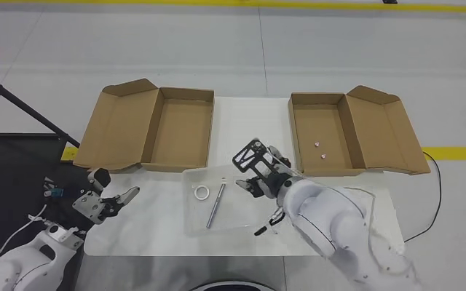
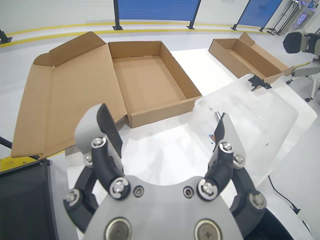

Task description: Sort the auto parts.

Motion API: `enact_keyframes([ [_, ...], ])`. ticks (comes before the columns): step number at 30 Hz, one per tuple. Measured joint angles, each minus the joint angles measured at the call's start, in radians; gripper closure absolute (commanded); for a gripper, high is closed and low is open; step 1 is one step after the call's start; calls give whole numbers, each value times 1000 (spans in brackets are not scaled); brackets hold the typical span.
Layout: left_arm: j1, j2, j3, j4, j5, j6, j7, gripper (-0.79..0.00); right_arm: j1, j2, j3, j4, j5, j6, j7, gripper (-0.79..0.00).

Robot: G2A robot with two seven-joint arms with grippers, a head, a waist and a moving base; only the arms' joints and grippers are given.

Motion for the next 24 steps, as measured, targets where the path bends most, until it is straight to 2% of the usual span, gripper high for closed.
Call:
enact_keyframes([
  [3, -5, 2, -14, 22, -17, -25, 7, -785, 75, -41, -115, 60, -29, 126, 149, -785],
  [6, -12, 4, -21, 41, -38, -43, 5, -785, 155, -94, -215, 161, -18, 233, 224, -785],
  [12, -34, 8, -12, 67, -72, -63, -11, -785, 201, -216, -254, 433, 66, 343, 85, -785],
  [14, -35, 8, -11, 69, -74, -64, -11, -785, 209, -244, -252, 485, 97, 353, 76, -785],
  [24, -35, 8, -12, 69, -73, -64, -11, -785, 211, -245, -253, 490, 100, 351, 78, -785],
])
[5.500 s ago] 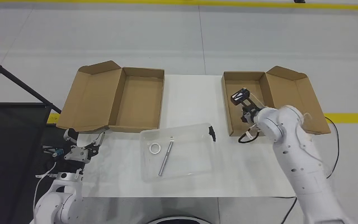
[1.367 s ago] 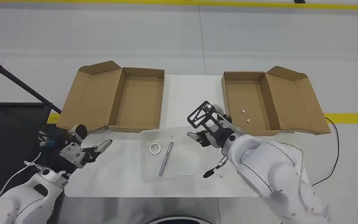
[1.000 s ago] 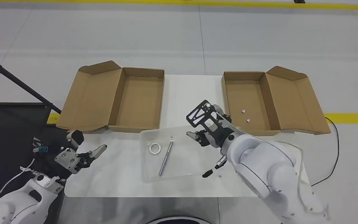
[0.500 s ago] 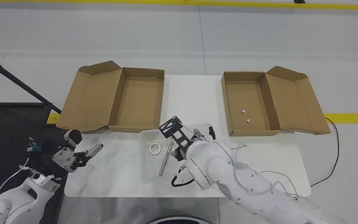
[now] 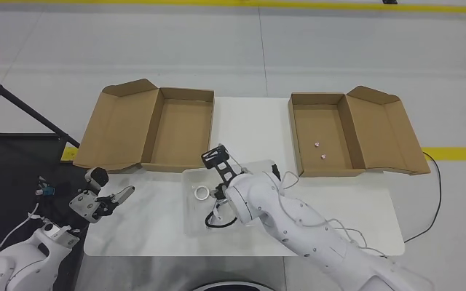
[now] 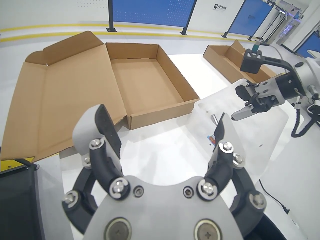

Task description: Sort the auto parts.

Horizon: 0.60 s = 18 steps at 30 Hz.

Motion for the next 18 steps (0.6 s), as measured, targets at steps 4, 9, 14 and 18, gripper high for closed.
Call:
enact_keyframes([
  [4, 0, 0, 0, 0, 0, 0, 0, -785, -16, -9, -19, 7, -3, -40, -41, -785],
  [9, 0, 0, 0, 0, 0, 0, 0, -785, 7, -57, -30, 113, 22, 39, -36, -785],
  [14, 0, 0, 0, 0, 0, 0, 0, -785, 25, -109, -14, 236, 63, 39, -39, -717],
  [18, 0, 0, 0, 0, 0, 0, 0, -785, 35, -154, -13, 320, 53, 38, -38, -665],
])
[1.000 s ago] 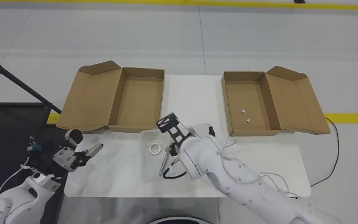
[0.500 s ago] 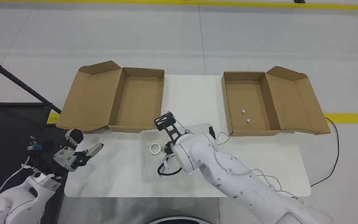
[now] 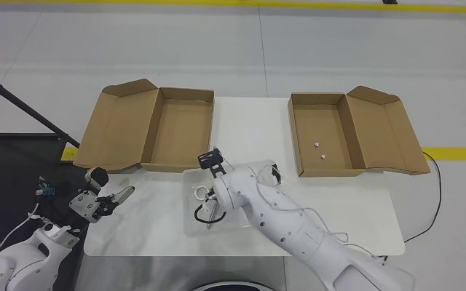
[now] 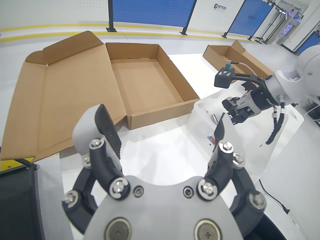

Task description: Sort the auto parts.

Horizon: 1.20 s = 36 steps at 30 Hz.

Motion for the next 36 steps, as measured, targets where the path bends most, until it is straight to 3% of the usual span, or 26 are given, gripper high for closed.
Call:
enact_keyframes([
  [5, 0, 0, 0, 0, 0, 0, 0, -785, -9, -44, 23, 56, -56, 1, -1, -643],
  [8, 0, 0, 0, 0, 0, 0, 0, -785, -33, -67, 54, 60, -115, -6, 6, -570],
  [13, 0, 0, 0, 0, 0, 0, 0, -785, -114, -101, 133, 4, -260, -48, 47, -613],
  [22, 0, 0, 0, 0, 0, 0, 0, -785, -317, -178, 297, -181, -569, -185, 184, -603],
  [31, 0, 0, 0, 0, 0, 0, 0, -785, -322, -275, 312, -94, -634, -192, 192, -576],
  [34, 0, 0, 0, 0, 0, 0, 0, -785, -304, -295, 323, -51, -642, -192, 192, -422],
  [36, 0, 0, 0, 0, 0, 0, 0, -785, -292, -302, 329, -29, -639, -192, 192, -431],
])
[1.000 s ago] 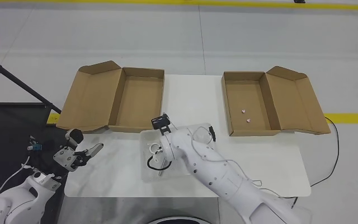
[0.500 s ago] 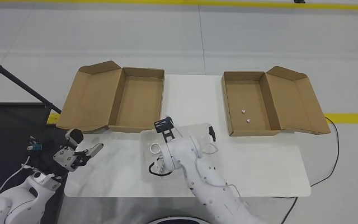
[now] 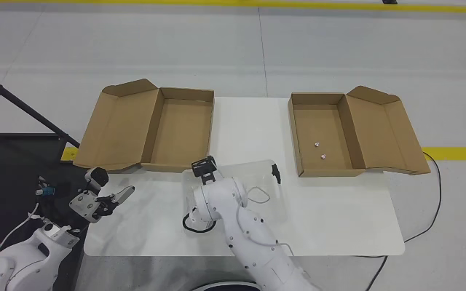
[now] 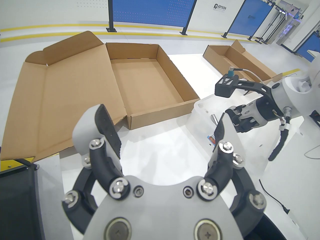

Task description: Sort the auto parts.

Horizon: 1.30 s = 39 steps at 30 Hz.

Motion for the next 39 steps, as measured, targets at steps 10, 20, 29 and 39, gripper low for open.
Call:
enact_keyframes([
  [10, 0, 0, 0, 0, 0, 0, 0, -785, 39, -13, 5, 86, 35, 0, 0, -363],
  [20, 0, 0, 0, 0, 0, 0, 0, -785, 47, -12, 26, 120, 85, 0, 0, -203],
  [29, 0, 0, 0, 0, 0, 0, 0, -785, 50, -8, 50, 118, 107, 0, 1, 0],
  [39, 0, 0, 0, 0, 0, 0, 0, -785, 19, 2, 116, -62, 71, -45, 0, 0],
])
